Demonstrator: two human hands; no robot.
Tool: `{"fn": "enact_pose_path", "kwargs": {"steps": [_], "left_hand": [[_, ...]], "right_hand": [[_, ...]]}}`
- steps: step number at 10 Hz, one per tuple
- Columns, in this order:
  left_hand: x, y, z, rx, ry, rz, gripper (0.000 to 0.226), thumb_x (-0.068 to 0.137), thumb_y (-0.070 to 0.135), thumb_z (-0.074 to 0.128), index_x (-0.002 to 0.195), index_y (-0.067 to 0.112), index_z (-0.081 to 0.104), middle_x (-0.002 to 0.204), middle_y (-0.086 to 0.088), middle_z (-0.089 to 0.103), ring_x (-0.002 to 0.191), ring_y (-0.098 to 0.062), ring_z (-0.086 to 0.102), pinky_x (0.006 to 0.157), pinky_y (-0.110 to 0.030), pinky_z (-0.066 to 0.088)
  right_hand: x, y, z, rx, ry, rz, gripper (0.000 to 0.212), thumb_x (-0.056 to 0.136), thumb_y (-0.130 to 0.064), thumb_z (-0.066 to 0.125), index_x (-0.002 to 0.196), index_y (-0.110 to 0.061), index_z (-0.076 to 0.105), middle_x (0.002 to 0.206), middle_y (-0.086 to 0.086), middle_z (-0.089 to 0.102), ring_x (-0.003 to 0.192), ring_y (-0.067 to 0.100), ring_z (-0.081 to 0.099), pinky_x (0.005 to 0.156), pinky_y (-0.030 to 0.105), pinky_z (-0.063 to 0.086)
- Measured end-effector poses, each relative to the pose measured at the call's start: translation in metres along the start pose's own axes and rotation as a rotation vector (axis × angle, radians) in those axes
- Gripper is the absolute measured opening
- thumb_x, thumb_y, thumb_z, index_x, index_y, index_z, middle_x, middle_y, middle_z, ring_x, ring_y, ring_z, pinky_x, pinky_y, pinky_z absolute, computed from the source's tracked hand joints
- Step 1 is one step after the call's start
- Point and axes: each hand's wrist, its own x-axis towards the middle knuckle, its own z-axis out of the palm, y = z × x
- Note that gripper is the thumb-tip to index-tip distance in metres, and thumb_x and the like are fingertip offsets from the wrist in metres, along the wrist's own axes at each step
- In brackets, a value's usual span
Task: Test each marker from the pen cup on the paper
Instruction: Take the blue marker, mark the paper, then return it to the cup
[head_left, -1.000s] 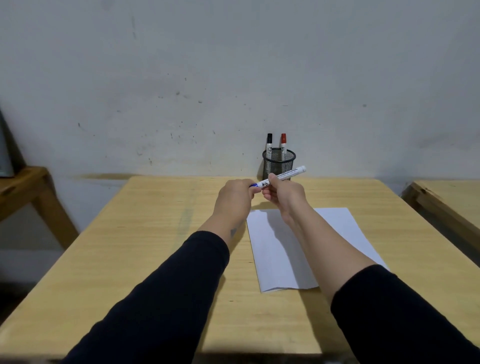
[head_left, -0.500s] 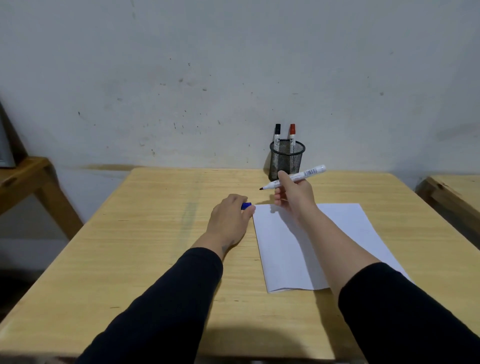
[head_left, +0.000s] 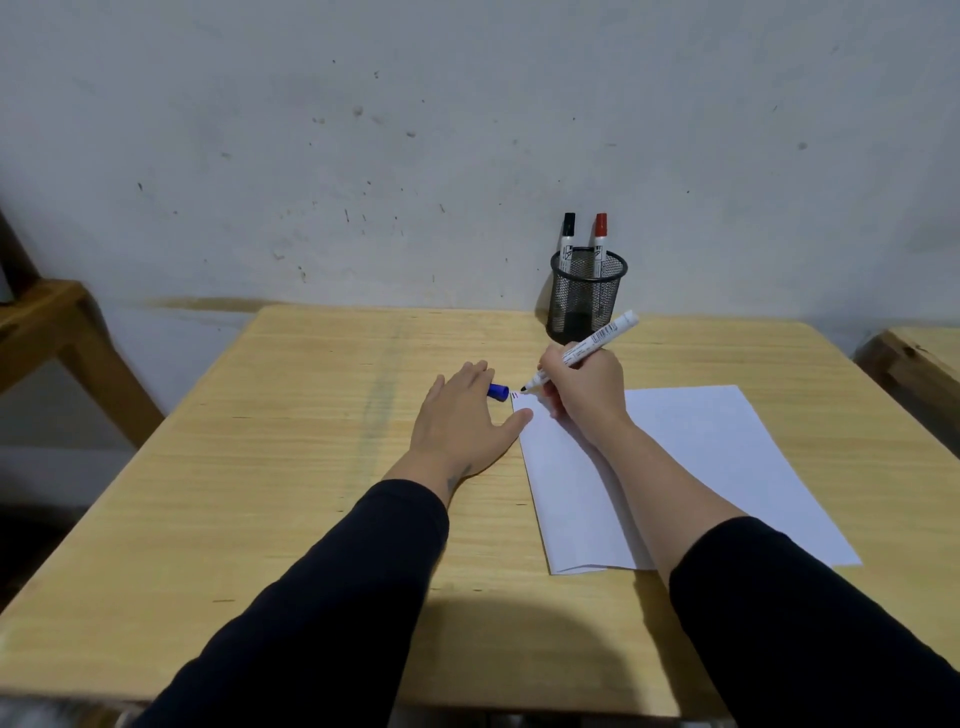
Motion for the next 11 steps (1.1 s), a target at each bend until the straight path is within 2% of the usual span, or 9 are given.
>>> {"fn": "enact_pose_path", "kwargs": {"steps": [4,6,7,8,9,10,11], "left_hand": [[-0.001,0.001,-0.002,0.009,-0.018,-0.009,0.079,0.088,0.063,0.042,0.149,0.016,0.027,0.159,0.003,0.023,0.148,-0.012,0.013,0.120,-0.036,0.007],[0.000,0.001,-0.002,0.004,-0.015,-0.007,0.079,0.088,0.064,0.041,0.149,0.016,0.027,0.159,0.003,0.024,0.148,-0.013,0.014,0.120,-0.036,0.007],[-0.001,0.001,-0.003,-0.023,-0.002,-0.007,0.079,0.087,0.063,0.043,0.149,0.016,0.027,0.158,0.002,0.026,0.147,-0.013,0.016,0.120,-0.036,0.008],[-0.006,0.002,-0.006,-0.200,0.041,0.001,0.072,0.089,0.055,0.050,0.147,0.020,0.028,0.151,0.002,0.039,0.143,-0.013,0.027,0.121,-0.039,0.011],[-0.008,0.003,-0.011,-0.381,0.076,-0.002,0.049,0.093,0.035,0.054,0.140,0.023,0.043,0.137,0.004,0.054,0.129,-0.014,0.046,0.118,-0.041,0.024],[-0.006,0.004,-0.011,-0.385,0.110,-0.034,0.030,0.093,0.021,0.057,0.122,0.019,0.062,0.122,0.002,0.065,0.115,-0.017,0.056,0.101,-0.029,0.041],[-0.003,0.006,-0.015,-0.387,0.140,-0.073,0.021,0.090,0.015,0.059,0.108,0.015,0.070,0.108,-0.001,0.071,0.098,-0.017,0.061,0.081,-0.023,0.043]], "right_hand": [[0.001,0.002,0.003,-0.092,-0.040,-0.021,0.032,0.085,-0.021,0.057,0.069,0.005,0.065,0.053,0.013,0.061,0.042,0.021,0.052,0.043,0.026,0.046],[0.004,0.004,0.004,-0.165,-0.006,0.008,0.024,0.083,-0.025,0.058,0.073,-0.005,0.066,0.062,0.006,0.065,0.047,0.011,0.056,0.042,0.019,0.042],[0.004,0.000,0.000,-0.019,0.011,0.042,0.025,0.083,-0.021,0.057,0.067,-0.003,0.064,0.059,0.012,0.062,0.046,0.020,0.055,0.046,0.026,0.045],[0.005,-0.008,-0.007,0.253,0.024,0.127,0.027,0.087,-0.023,0.059,0.065,-0.007,0.061,0.057,0.012,0.057,0.045,0.021,0.049,0.044,0.028,0.044],[0.009,-0.021,-0.015,0.404,-0.006,0.181,0.023,0.090,-0.021,0.058,0.073,-0.006,0.061,0.062,0.011,0.055,0.046,0.019,0.048,0.043,0.026,0.043],[0.011,-0.034,-0.027,0.380,-0.083,0.216,0.013,0.090,-0.011,0.056,0.081,-0.005,0.062,0.071,0.009,0.057,0.057,0.015,0.054,0.046,0.020,0.052],[0.007,-0.041,-0.038,0.370,-0.169,0.192,0.009,0.090,-0.008,0.057,0.086,-0.006,0.065,0.077,0.006,0.058,0.066,0.014,0.053,0.062,0.023,0.055]]}}
